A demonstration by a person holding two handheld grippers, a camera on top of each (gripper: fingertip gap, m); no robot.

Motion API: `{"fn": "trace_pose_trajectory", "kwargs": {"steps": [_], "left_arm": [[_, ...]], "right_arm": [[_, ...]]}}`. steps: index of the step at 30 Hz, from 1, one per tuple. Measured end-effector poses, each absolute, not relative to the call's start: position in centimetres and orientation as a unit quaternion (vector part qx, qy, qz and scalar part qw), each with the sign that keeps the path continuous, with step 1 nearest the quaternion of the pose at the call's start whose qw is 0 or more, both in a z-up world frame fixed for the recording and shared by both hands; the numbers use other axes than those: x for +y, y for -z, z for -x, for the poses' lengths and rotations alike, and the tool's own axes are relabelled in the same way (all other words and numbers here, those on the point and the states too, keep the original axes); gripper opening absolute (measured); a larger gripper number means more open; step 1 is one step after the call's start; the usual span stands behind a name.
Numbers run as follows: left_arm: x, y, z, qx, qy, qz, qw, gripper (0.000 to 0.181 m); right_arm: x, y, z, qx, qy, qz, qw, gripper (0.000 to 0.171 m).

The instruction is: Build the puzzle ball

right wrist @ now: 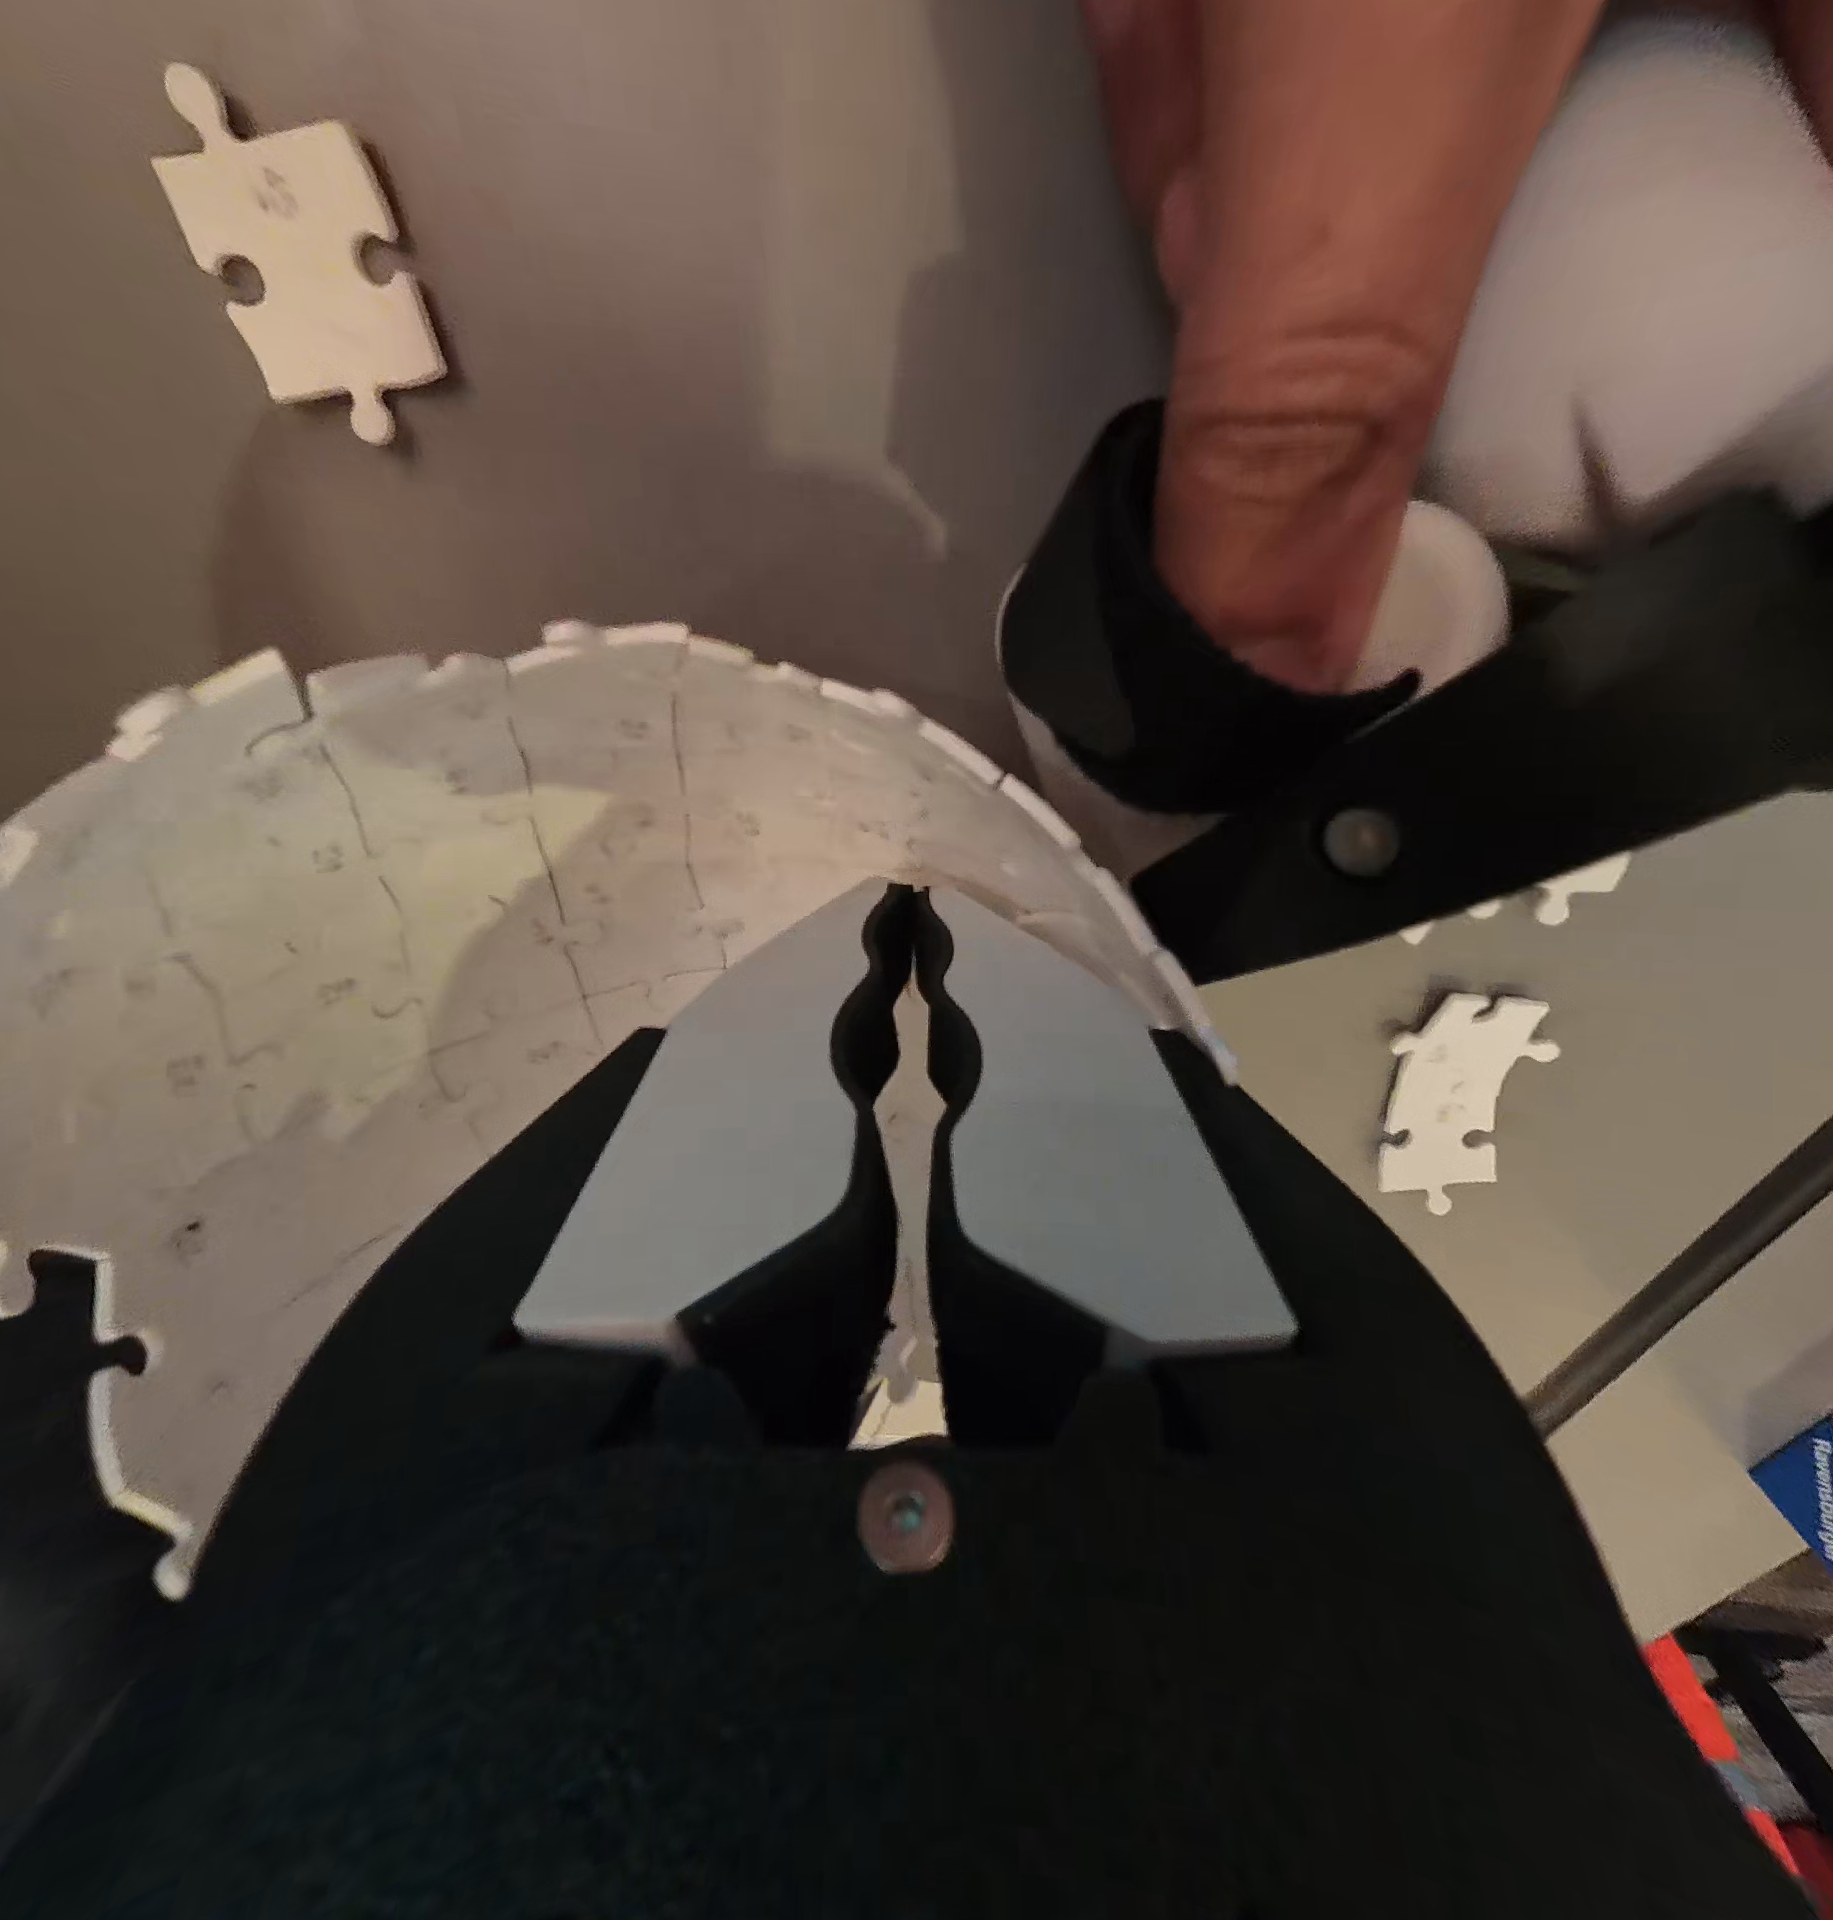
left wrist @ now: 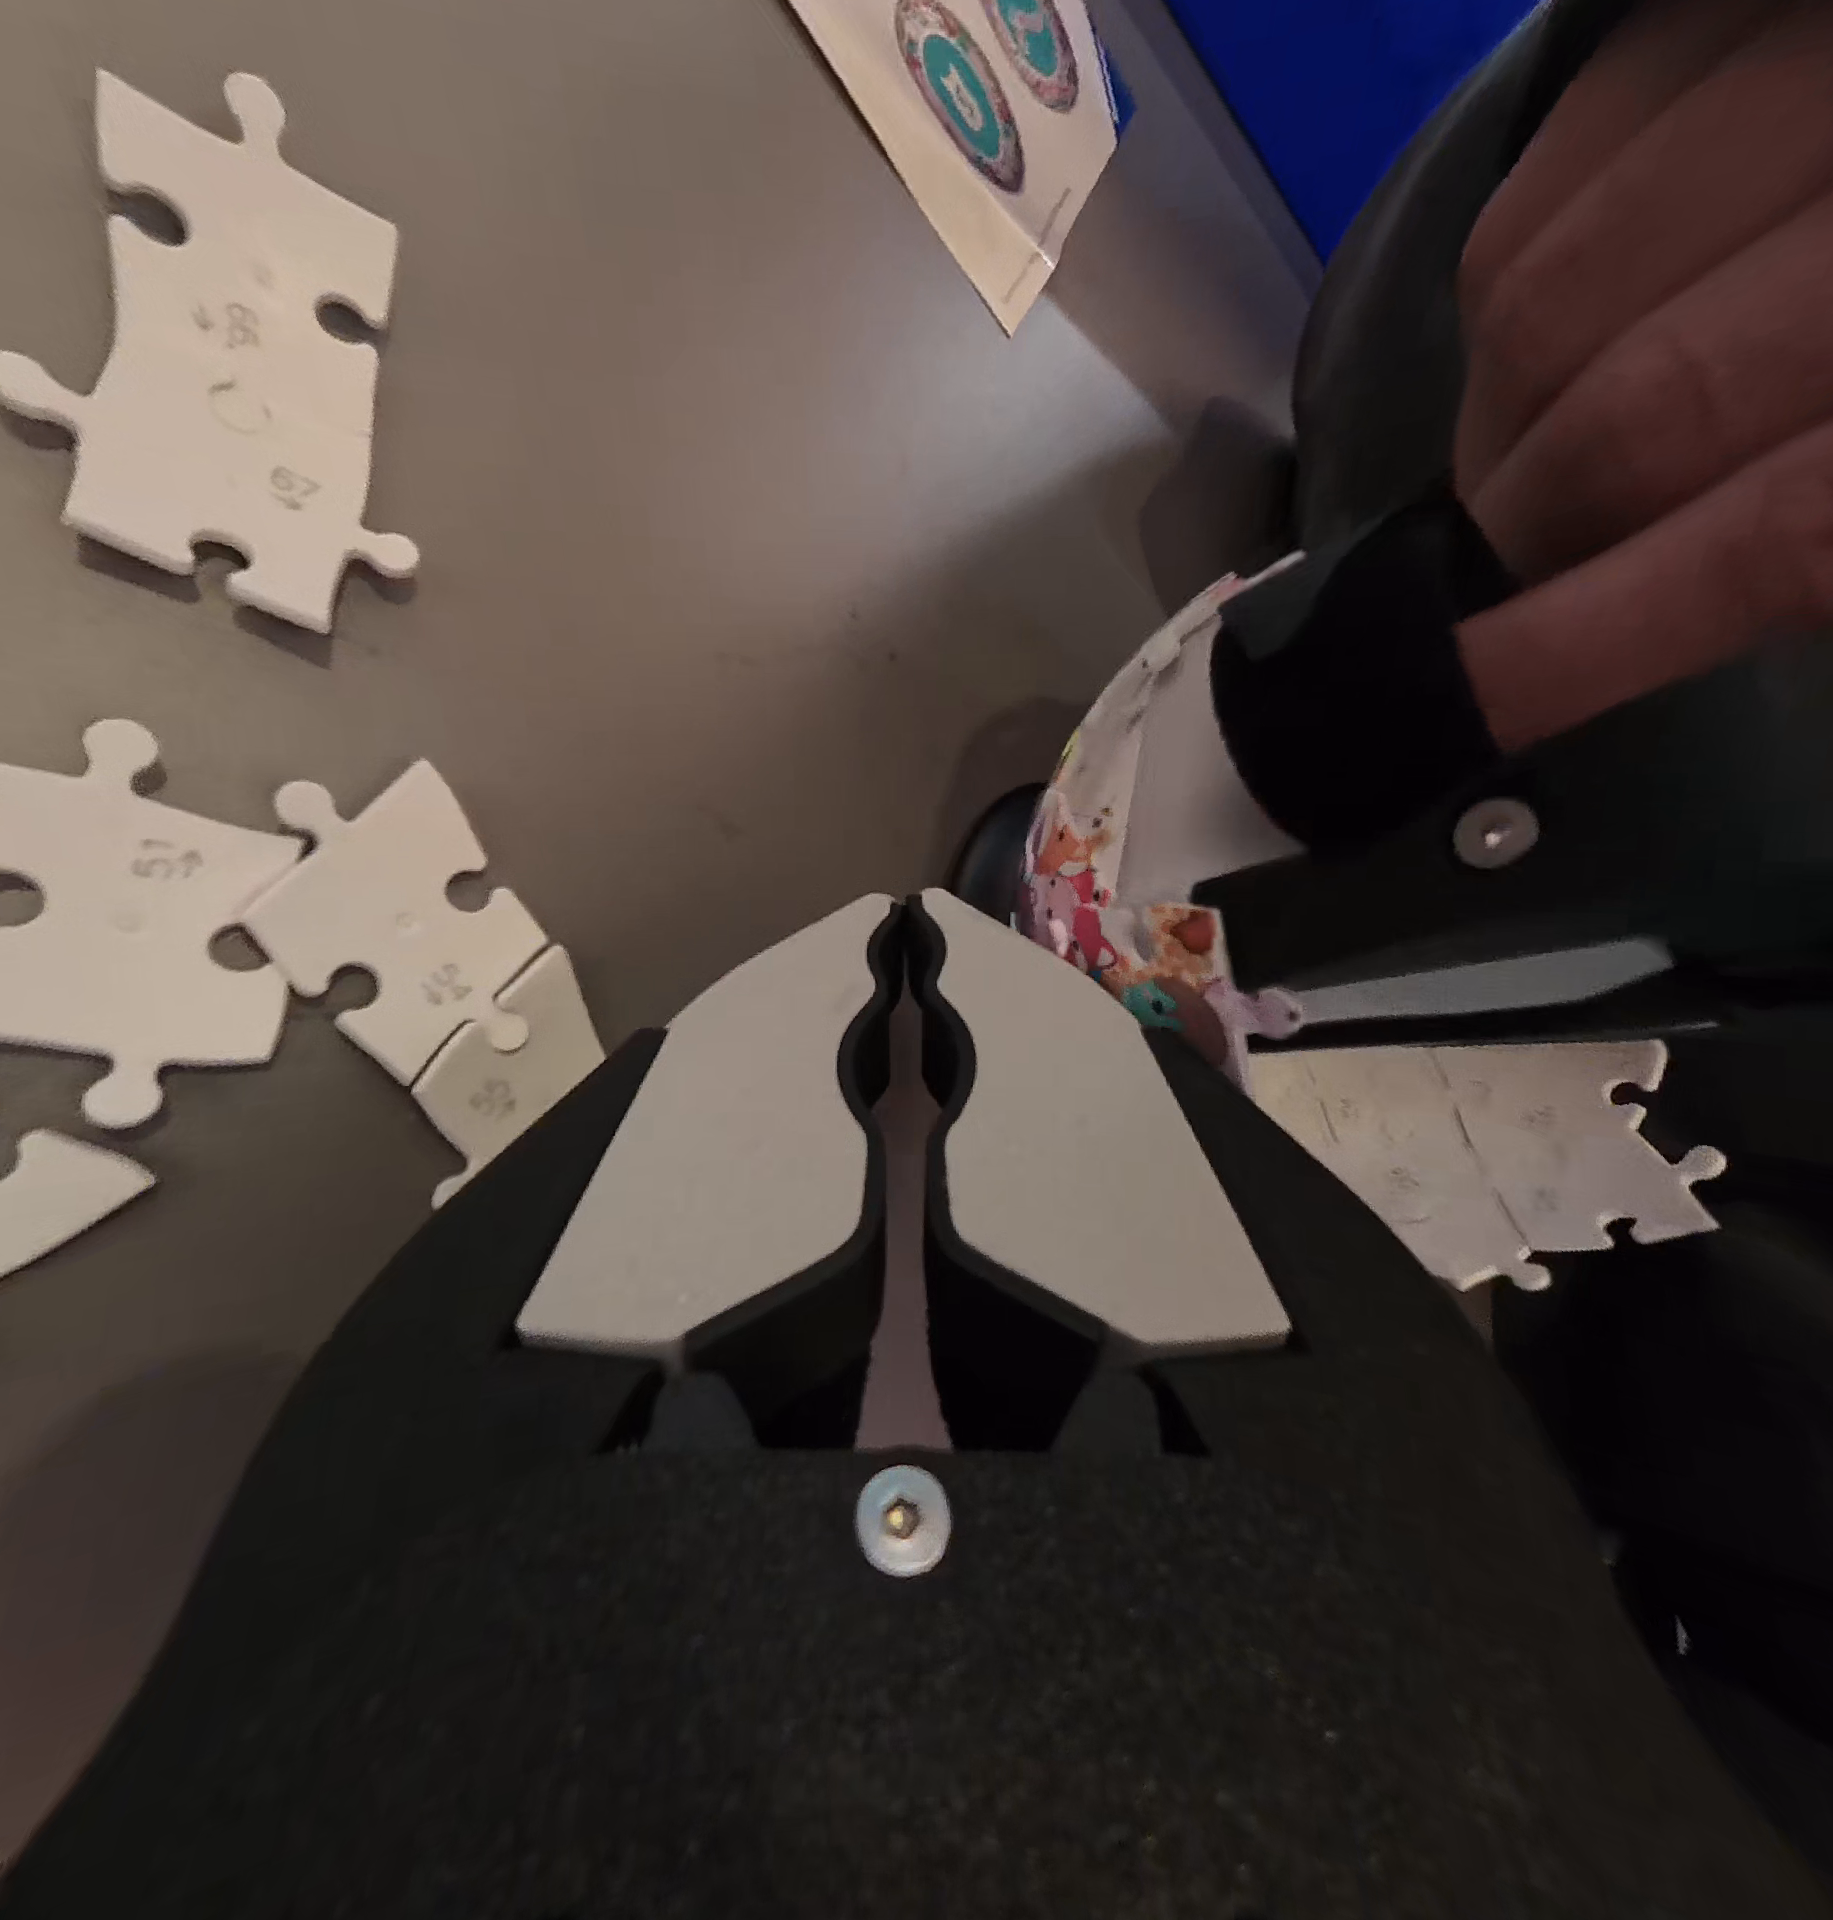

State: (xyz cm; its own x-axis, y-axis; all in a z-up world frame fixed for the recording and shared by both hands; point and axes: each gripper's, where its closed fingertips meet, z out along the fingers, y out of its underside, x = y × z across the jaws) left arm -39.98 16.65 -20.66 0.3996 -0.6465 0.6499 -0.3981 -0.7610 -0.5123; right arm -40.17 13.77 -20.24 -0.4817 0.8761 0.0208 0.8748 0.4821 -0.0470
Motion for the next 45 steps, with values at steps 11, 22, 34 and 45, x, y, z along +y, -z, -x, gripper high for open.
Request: {"fn": "trace_pose_trajectory", "kwargs": {"steps": [11, 22, 34, 45], "left_arm": [[17.6, 20.3, 40.4, 0.309, 0.441, 0.827, 0.164, 0.0], [17.9, 18.5, 40.5, 0.306, 0.466, 0.806, 0.199, 0.0], [17.9, 18.7, 40.6, 0.314, 0.455, 0.81, 0.198, 0.0], [17.4, 19.0, 40.3, 0.324, 0.451, 0.81, 0.189, 0.0]], "right_arm": [[13.7, 17.8, 39.4, -0.869, -0.041, 0.489, 0.053, 0.0], [14.0, 16.4, 41.1, -0.919, -0.012, 0.335, 0.206, 0.0], [14.6, 17.8, 41.3, -0.914, 0.0, 0.359, 0.191, 0.0], [15.0, 18.2, 41.3, -0.912, 0.008, 0.366, 0.185, 0.0]]}}
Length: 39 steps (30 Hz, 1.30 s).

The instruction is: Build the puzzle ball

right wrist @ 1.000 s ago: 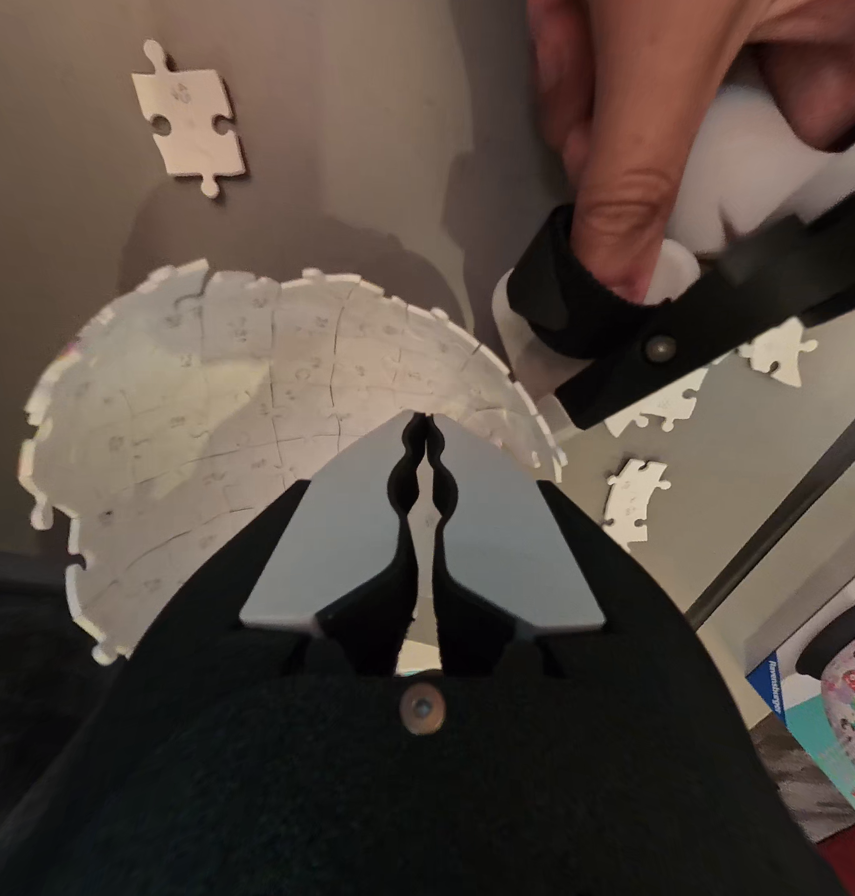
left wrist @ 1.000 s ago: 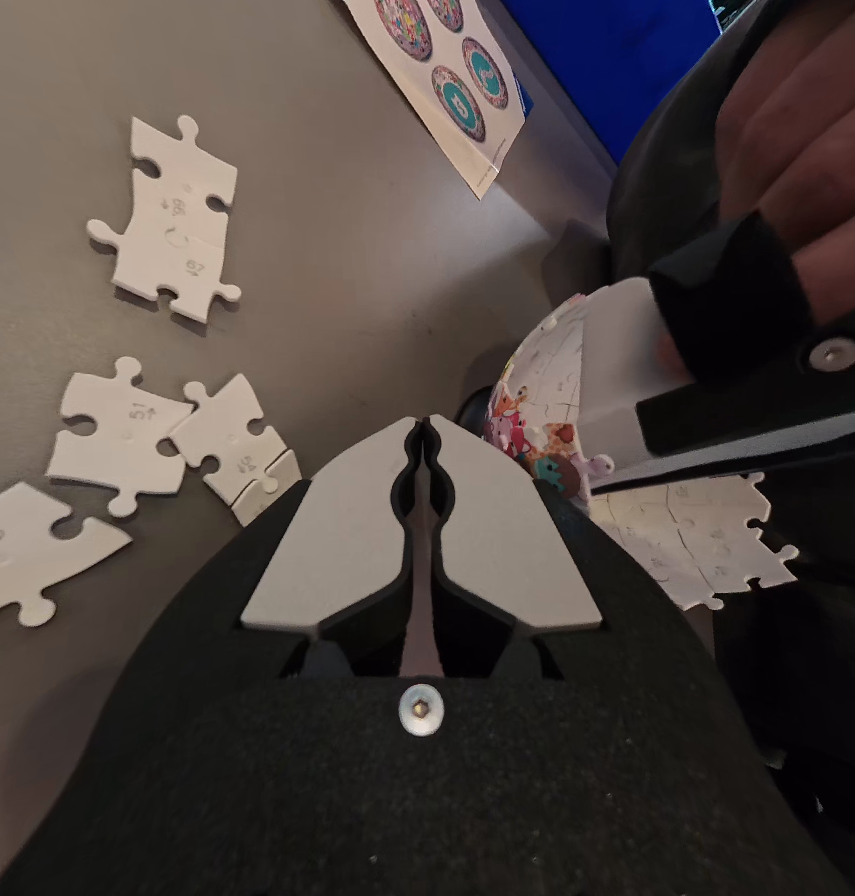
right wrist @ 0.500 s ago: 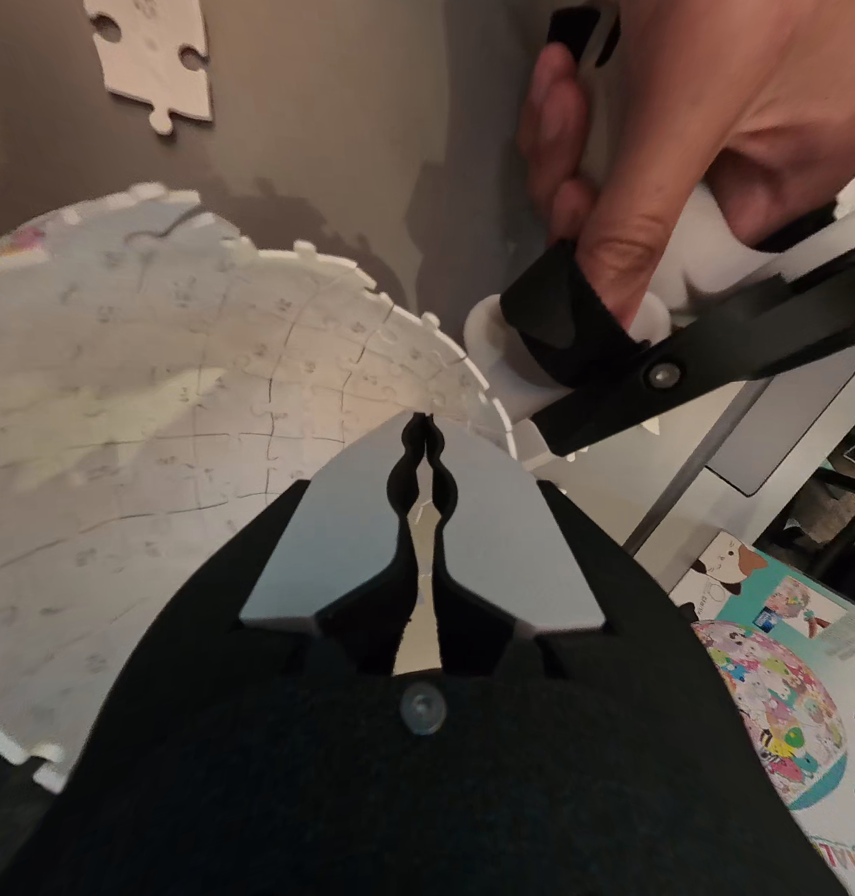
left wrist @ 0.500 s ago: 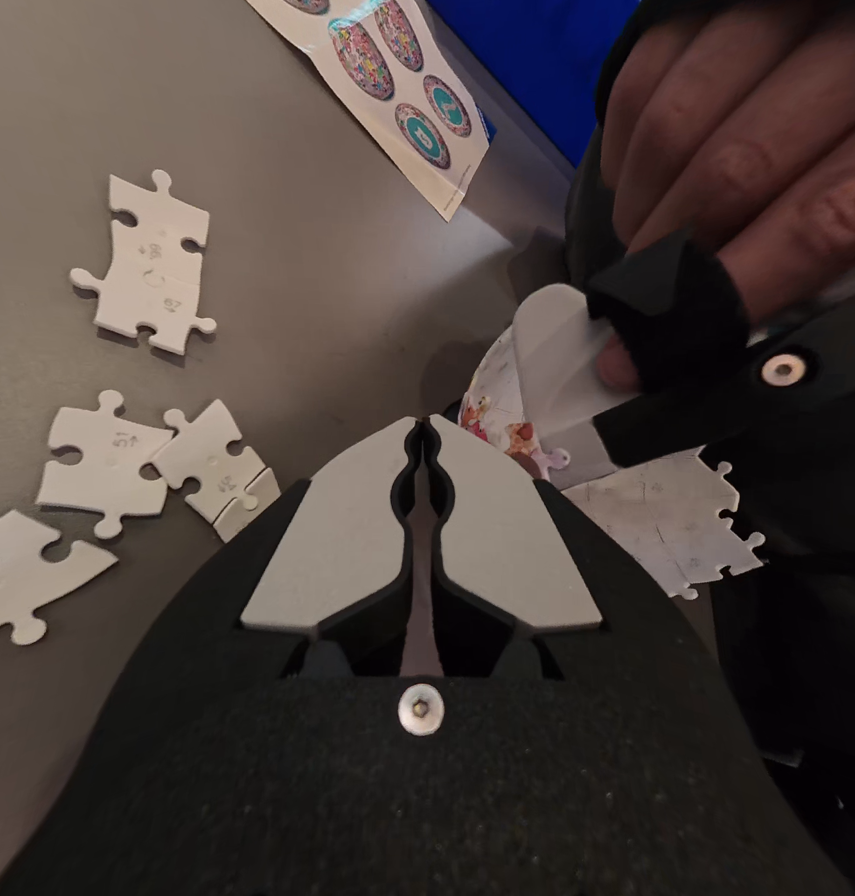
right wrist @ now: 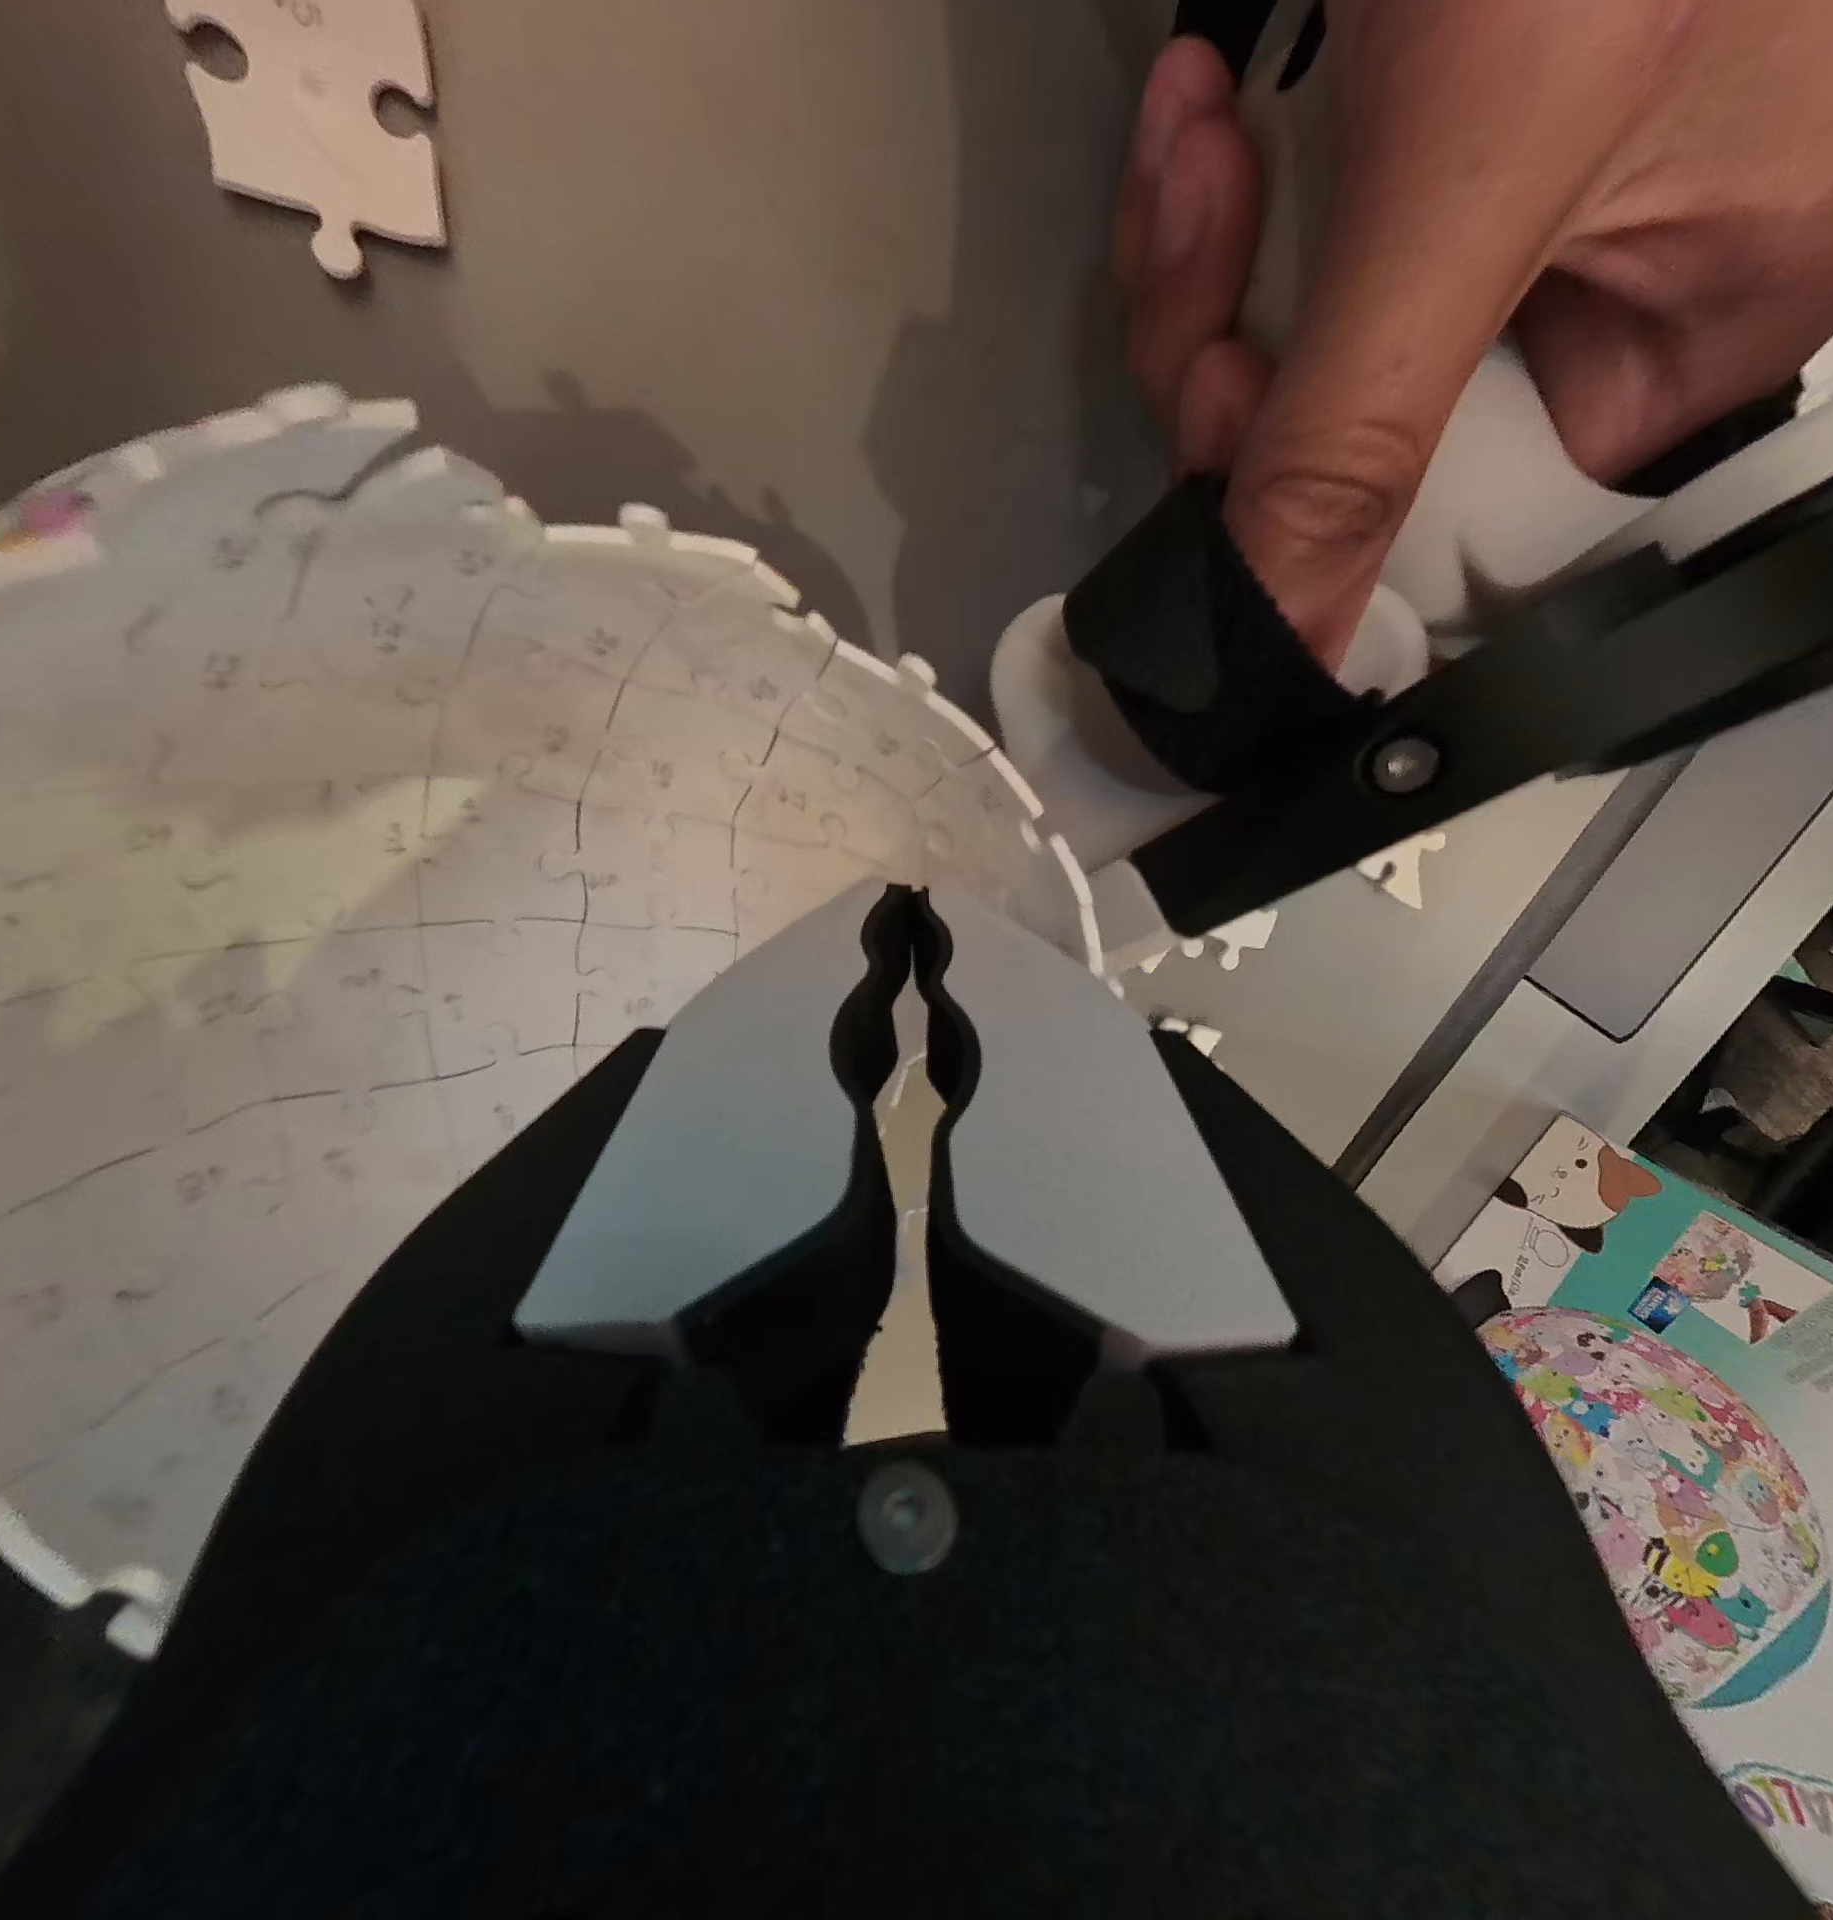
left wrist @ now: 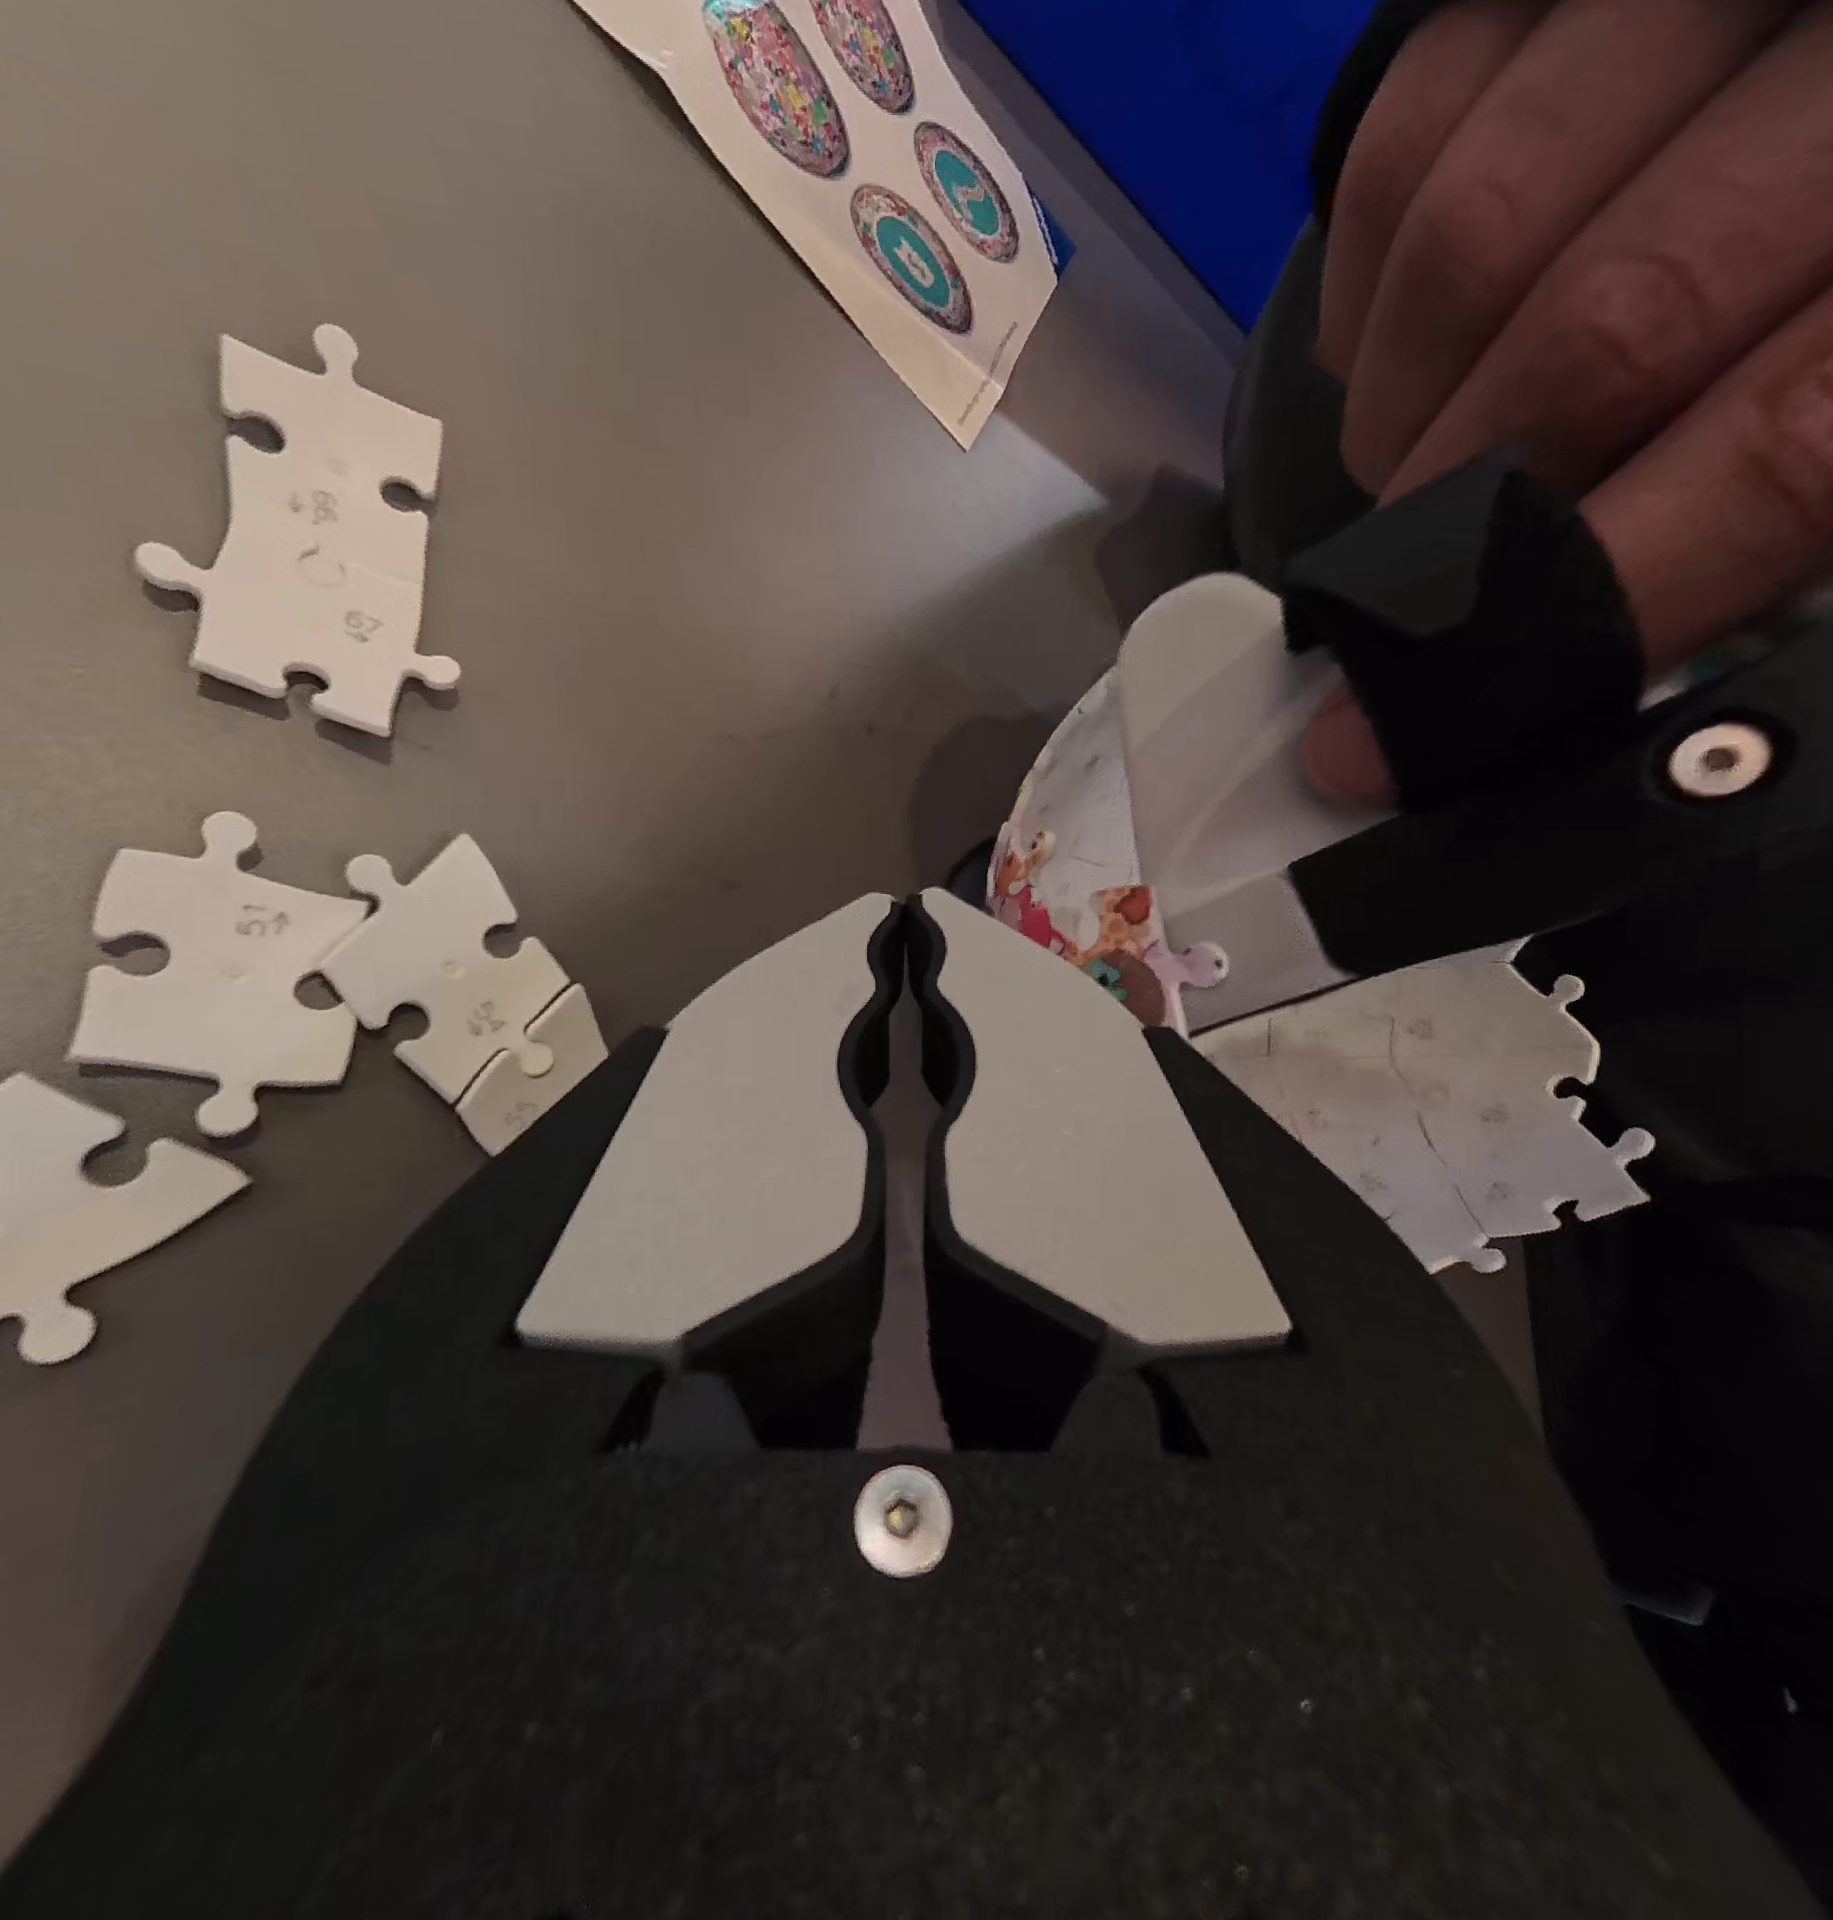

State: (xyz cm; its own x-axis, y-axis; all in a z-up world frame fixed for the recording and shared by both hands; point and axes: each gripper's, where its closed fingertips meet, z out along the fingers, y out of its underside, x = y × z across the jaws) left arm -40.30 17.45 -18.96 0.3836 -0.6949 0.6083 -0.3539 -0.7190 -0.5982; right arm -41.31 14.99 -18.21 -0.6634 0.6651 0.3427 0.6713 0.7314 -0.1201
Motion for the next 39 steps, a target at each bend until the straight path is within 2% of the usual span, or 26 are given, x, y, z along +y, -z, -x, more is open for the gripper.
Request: {"fn": "trace_pose_trajectory", "kwargs": {"steps": [10, 18, 23, 28, 32, 39], "left_arm": [[17.5, 19.2, 40.5, 0.323, 0.443, 0.816, 0.186, 0.0], [18.1, 18.2, 41.7, 0.303, 0.443, 0.818, 0.207, 0.0], [18.4, 16.6, 42.4, 0.299, 0.441, 0.815, 0.229, 0.0], [18.1, 14.0, 42.7, 0.309, 0.436, 0.806, 0.256, 0.02], [17.2, 12.9, 42.5, 0.344, 0.4, 0.808, 0.262, 0.023], [15.8, 14.7, 41.7, 0.402, 0.299, 0.837, 0.223, 0.023]], "right_arm": [[15.1, 18.4, 41.1, -0.911, 0.009, 0.373, 0.175, 0.0], [16.7, 12.7, 38.2, -0.868, -0.07, 0.448, 0.202, 0.0], [17.4, 14.0, 38.1, -0.861, -0.073, 0.467, 0.186, 0.0], [17.6, 14.0, 38.5, -0.843, -0.113, 0.498, 0.169, 0.016], [18.6, 13.3, 38.1, -0.832, -0.119, 0.511, 0.182, 0.016], [19.2, 13.7, 36.9, -0.827, -0.104, 0.523, 0.176, 0.016]]}}
